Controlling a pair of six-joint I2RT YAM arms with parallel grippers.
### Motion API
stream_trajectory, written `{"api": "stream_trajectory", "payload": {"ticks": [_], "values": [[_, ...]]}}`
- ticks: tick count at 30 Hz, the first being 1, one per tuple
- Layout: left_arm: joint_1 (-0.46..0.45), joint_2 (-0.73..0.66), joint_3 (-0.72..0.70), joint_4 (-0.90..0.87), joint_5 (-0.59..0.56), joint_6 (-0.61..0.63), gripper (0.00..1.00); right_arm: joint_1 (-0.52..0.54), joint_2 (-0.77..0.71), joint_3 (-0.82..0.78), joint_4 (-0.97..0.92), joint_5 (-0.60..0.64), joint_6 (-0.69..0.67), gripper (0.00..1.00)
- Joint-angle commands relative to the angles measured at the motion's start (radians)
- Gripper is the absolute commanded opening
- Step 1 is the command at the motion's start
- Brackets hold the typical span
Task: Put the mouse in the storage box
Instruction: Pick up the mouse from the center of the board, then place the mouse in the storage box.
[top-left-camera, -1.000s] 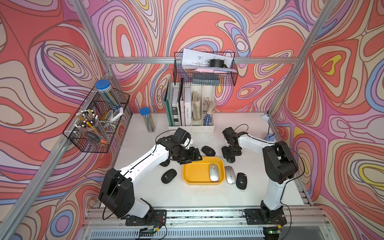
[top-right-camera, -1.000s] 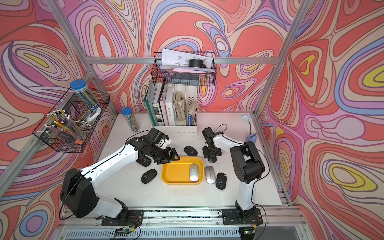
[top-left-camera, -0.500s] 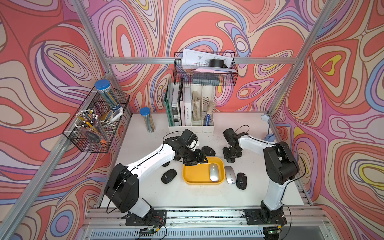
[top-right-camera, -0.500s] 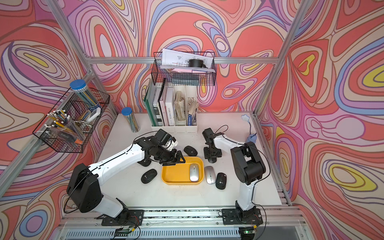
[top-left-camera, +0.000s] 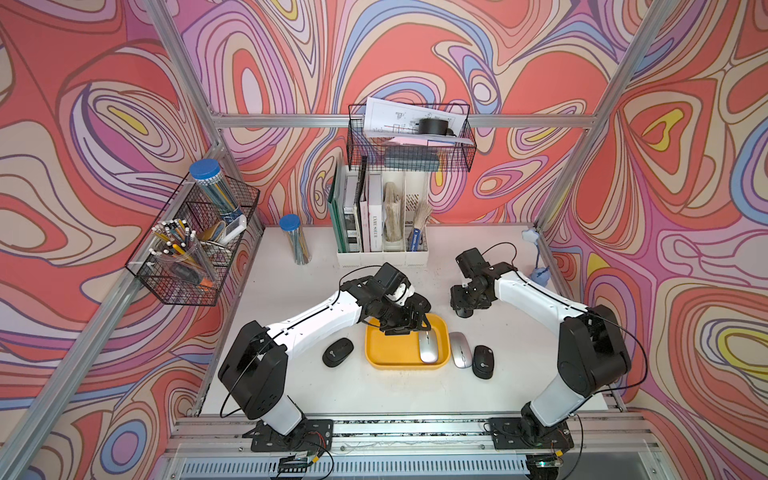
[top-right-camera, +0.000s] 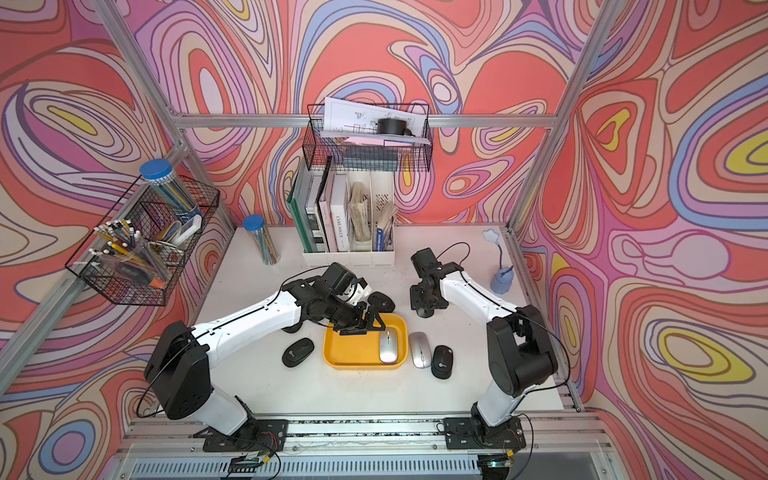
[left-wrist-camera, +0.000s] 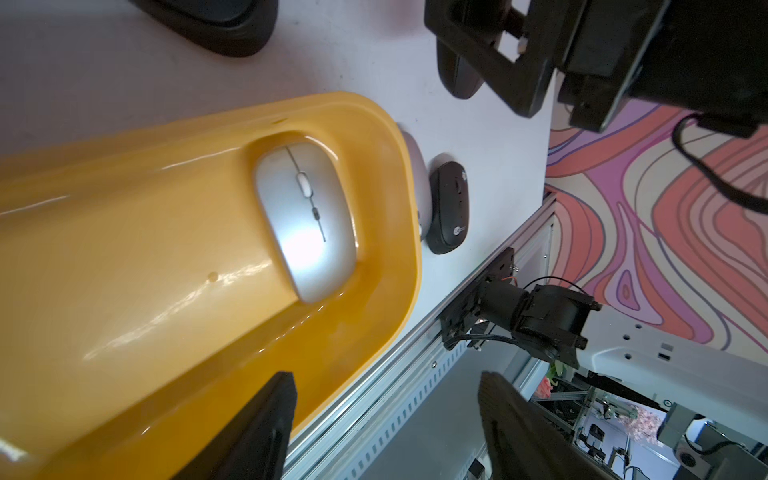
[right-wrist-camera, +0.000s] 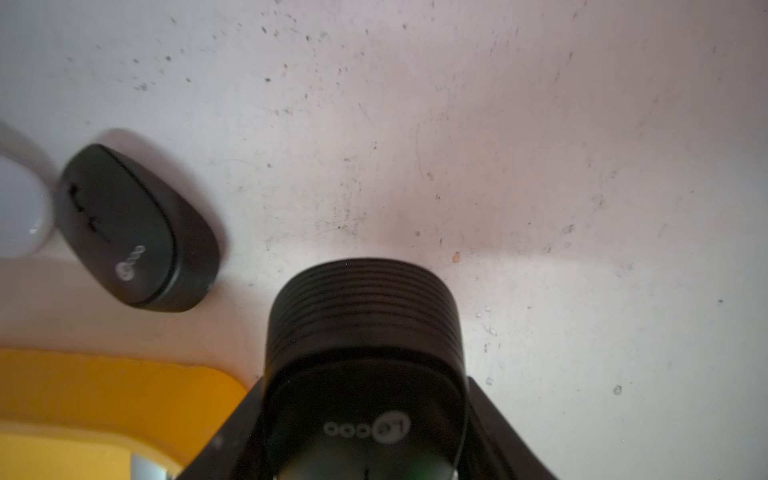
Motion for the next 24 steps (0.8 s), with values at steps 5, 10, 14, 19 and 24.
{"api": "stream_trajectory", "payload": {"ticks": [5,10,14,19,24], "values": [[0.004,-0.014,-0.109,0.304,0.042,-0.095,0.75,0.062,-0.109,0.008,-0.071,-0.077,0.069,0.52],[0.014,-0.026,-0.118,0.295,0.018,-0.081,0.75,0.125,-0.113,0.034,-0.103,-0.053,0.094,0.52],[0.046,-0.068,-0.141,0.270,0.008,-0.069,0.75,0.177,-0.104,0.062,-0.117,-0.047,0.128,0.52],[0.095,-0.129,-0.172,0.194,0.002,-0.042,0.75,0.249,-0.073,0.117,-0.147,-0.022,0.171,0.52],[0.181,-0.220,-0.206,0.080,-0.039,0.003,0.75,0.321,-0.040,0.144,-0.139,-0.019,0.231,0.52]]}}
